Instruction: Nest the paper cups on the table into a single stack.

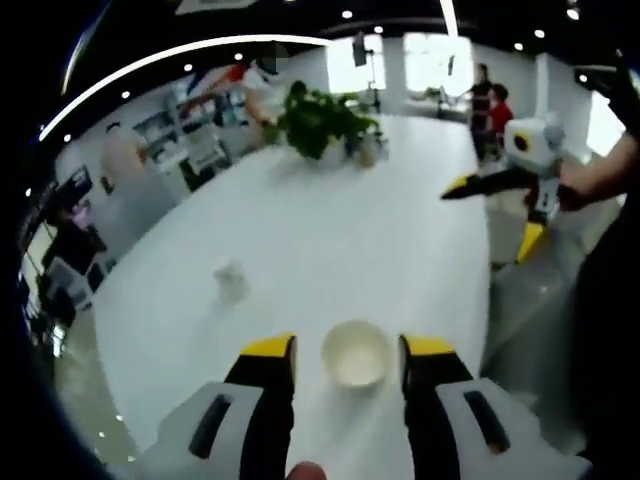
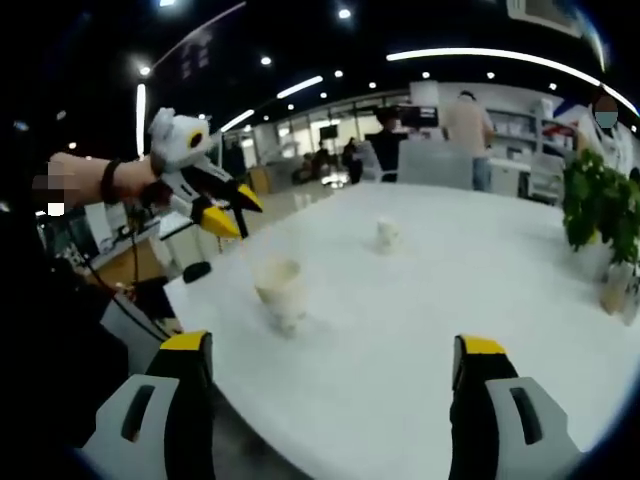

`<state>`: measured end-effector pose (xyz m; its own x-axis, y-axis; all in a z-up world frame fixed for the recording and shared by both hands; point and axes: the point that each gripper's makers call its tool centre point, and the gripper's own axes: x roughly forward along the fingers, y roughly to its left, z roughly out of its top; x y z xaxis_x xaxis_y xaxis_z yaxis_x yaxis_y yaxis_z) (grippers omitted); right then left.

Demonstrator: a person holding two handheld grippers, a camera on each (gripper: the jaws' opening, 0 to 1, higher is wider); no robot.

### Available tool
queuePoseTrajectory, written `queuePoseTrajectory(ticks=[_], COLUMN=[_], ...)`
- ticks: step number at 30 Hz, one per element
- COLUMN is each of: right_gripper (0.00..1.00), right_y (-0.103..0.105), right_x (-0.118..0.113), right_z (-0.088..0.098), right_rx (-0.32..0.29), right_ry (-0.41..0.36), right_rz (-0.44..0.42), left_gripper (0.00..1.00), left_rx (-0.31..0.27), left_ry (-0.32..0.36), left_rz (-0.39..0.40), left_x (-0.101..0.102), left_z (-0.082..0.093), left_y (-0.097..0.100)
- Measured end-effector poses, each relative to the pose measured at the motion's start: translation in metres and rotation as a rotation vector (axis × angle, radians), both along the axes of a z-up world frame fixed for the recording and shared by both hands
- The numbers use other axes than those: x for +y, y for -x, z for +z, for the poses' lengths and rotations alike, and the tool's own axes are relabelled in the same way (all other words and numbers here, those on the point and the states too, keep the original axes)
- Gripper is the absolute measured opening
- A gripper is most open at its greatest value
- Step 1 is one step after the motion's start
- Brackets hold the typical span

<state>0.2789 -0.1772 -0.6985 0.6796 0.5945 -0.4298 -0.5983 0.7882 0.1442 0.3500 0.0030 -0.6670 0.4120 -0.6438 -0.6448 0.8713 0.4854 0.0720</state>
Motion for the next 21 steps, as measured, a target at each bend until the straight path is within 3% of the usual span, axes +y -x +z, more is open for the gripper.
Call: queuePoseTrajectory(ticks=[15,19,21], right_gripper=[0.99,0.99,0.99], right_y=[-0.015,-0.017,-0.018], right_x=[0.009,0.011,0.011], right_z=[0.010,0.009,0.009], right_rx=[-0.015,-0.014,-0.014], right_ry=[0.017,0.020,0.021], right_rz=[0.031,0.033,0.033], left_gripper=[0.72,0.86,0.93], left_rx=[0.000,-0.043,-0.031], left_ry=[0.062,0.089,0.121], left_rz=[0.144,0.176,0.196], left_x=[0.037,0.044,0.045], left_z=[-0.006,-0.001,0.001], left_y=[-0.003,-0.009,-0.010])
